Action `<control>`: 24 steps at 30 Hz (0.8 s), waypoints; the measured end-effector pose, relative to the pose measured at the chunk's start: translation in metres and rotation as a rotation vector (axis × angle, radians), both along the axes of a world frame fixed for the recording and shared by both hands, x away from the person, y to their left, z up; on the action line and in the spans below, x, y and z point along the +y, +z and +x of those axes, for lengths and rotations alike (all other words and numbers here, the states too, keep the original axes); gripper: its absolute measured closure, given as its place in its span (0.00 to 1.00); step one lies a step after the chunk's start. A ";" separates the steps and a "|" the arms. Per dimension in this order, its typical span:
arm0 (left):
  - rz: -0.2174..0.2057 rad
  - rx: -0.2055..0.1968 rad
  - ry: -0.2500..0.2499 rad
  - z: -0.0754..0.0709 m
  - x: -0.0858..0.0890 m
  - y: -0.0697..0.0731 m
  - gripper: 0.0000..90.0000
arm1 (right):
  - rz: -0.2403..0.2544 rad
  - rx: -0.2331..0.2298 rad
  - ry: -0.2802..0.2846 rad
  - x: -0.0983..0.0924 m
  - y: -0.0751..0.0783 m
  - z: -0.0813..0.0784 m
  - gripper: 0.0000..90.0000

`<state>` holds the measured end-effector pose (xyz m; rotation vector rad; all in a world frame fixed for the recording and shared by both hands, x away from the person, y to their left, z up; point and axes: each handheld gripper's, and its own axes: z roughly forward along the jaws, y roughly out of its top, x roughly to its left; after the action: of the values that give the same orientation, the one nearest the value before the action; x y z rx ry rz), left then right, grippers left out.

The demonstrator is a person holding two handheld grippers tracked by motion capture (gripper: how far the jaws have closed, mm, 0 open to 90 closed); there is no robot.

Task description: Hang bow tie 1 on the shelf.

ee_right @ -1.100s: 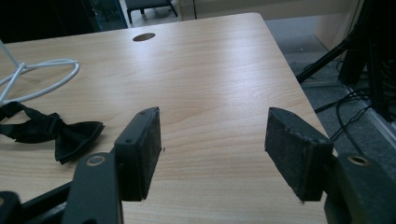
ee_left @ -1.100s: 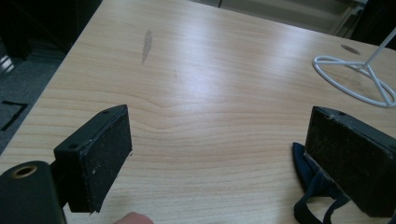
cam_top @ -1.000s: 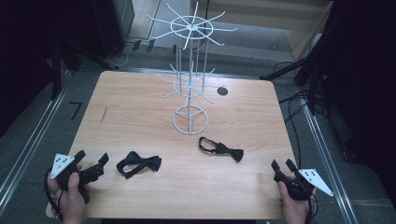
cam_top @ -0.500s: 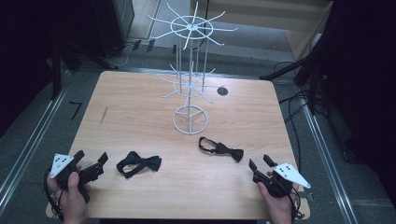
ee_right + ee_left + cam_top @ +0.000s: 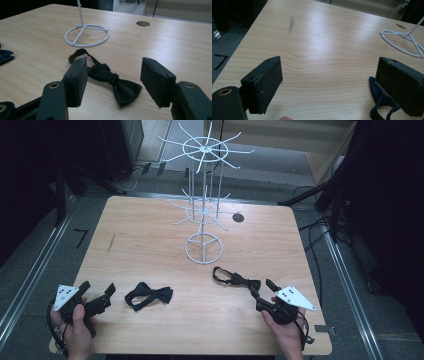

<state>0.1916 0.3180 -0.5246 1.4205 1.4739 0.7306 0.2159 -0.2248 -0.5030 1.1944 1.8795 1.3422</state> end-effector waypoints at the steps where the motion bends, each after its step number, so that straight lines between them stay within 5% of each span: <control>1: -0.002 0.001 -0.003 0.000 0.000 0.000 0.09 | 0.003 -0.003 0.006 0.003 0.001 0.001 0.44; 24: -0.035 -0.003 -0.012 0.000 0.004 0.000 0.09 | -0.051 0.017 0.153 0.086 0.003 0.022 0.45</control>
<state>0.1917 0.3216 -0.5250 1.4004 1.4679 0.6960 0.2375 -0.1392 -0.5002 1.0577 2.0408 1.3578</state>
